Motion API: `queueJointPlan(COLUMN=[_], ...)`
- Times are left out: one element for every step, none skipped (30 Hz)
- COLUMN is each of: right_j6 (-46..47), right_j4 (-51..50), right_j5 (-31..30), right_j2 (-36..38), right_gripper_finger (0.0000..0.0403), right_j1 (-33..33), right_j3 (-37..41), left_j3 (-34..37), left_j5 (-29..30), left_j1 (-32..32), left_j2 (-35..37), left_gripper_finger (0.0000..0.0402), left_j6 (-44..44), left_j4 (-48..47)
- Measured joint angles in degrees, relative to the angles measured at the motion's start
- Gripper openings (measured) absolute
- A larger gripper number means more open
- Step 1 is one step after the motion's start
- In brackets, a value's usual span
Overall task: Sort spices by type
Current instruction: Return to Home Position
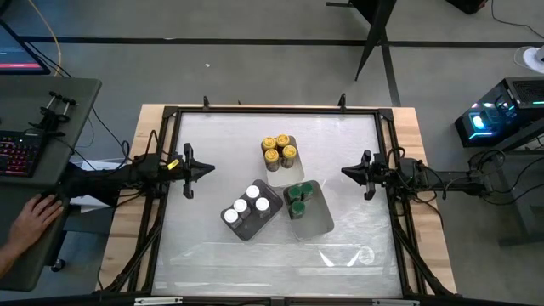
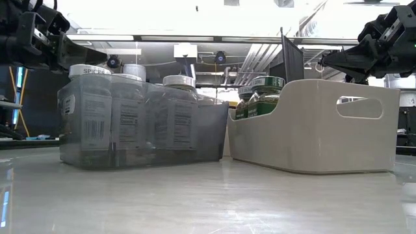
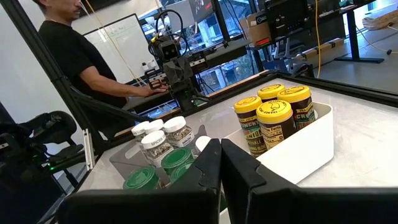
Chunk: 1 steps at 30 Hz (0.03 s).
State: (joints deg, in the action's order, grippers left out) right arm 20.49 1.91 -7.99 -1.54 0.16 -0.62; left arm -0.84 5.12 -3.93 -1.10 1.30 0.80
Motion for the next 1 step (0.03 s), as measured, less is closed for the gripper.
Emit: queueJointPlan(right_j6=[0.00], right_j4=[-0.02], right_j5=[0.00], right_j2=[0.00], right_gripper_finger=[0.0001], right_j1=[-0.02], right_j3=[0.00], left_j3=[0.00], left_j5=[-0.01], left_j1=[-0.01], left_j2=[-0.02], left_gripper_finger=[0.0001], left_j6=[0.00], left_j4=[-0.02])
